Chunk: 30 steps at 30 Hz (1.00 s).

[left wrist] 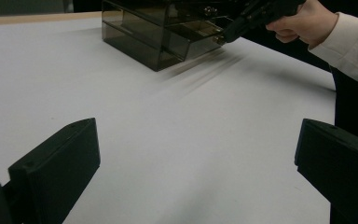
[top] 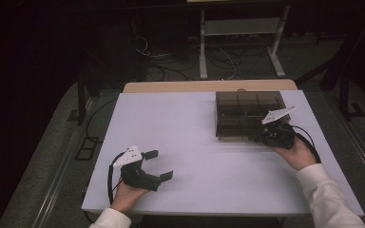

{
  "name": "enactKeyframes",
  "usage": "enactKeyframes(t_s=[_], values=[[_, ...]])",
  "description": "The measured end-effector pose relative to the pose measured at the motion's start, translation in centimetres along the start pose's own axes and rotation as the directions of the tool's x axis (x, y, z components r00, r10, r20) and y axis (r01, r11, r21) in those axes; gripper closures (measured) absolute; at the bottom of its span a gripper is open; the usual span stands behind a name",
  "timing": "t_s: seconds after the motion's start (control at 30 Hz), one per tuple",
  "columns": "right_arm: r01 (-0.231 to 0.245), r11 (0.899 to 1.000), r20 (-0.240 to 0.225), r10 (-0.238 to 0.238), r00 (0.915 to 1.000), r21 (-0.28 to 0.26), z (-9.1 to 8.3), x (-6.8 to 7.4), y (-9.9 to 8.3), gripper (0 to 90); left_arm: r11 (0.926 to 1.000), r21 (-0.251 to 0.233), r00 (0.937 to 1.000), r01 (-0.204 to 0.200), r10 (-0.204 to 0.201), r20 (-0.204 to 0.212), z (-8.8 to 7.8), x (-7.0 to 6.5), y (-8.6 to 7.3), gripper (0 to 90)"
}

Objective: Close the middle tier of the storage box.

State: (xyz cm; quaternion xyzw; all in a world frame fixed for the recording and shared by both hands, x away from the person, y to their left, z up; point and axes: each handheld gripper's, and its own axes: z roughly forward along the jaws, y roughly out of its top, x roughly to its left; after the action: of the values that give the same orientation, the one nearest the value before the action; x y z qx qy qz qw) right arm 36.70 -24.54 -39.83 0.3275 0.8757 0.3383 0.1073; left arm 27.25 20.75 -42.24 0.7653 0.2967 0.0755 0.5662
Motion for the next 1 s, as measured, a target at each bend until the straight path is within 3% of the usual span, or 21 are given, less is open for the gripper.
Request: enactKeyframes(t_s=[0.1, 0.17, 0.3, 1.0], values=[[-0.009, 1.0, 0.014, 0.009, 0.9999, -0.012, 0.2, -0.2, 0.2, 89.0, 1.0, -0.001, 1.0, 0.001, -0.001, -0.002, -0.1, 0.1, 0.0, 0.0], [-0.011, 1.0, 0.034, 0.011, 0.9994, 0.012, 0.8, -0.5, 0.3, 88.9, 1.0, -0.004, 1.0, 0.003, -0.003, -0.002, -0.1, 0.1, 0.0, 0.0], [-0.039, 0.999, 0.026, 0.039, 0.9989, 0.004, 1.3, -1.2, 0.0, 88.9, 0.9999, -0.009, 1.0, 0.005, -0.005, -0.004, -0.2, 0.2, 0.0, 0.0], [-0.081, 0.997, 0.009, 0.081, 0.9967, -0.018, 1.5, -2.3, 0.0, 88.9, 1.0, -0.005, 1.0, 0.007, -0.007, -0.001, -0.1, 0.1, 0.0, 0.0]])
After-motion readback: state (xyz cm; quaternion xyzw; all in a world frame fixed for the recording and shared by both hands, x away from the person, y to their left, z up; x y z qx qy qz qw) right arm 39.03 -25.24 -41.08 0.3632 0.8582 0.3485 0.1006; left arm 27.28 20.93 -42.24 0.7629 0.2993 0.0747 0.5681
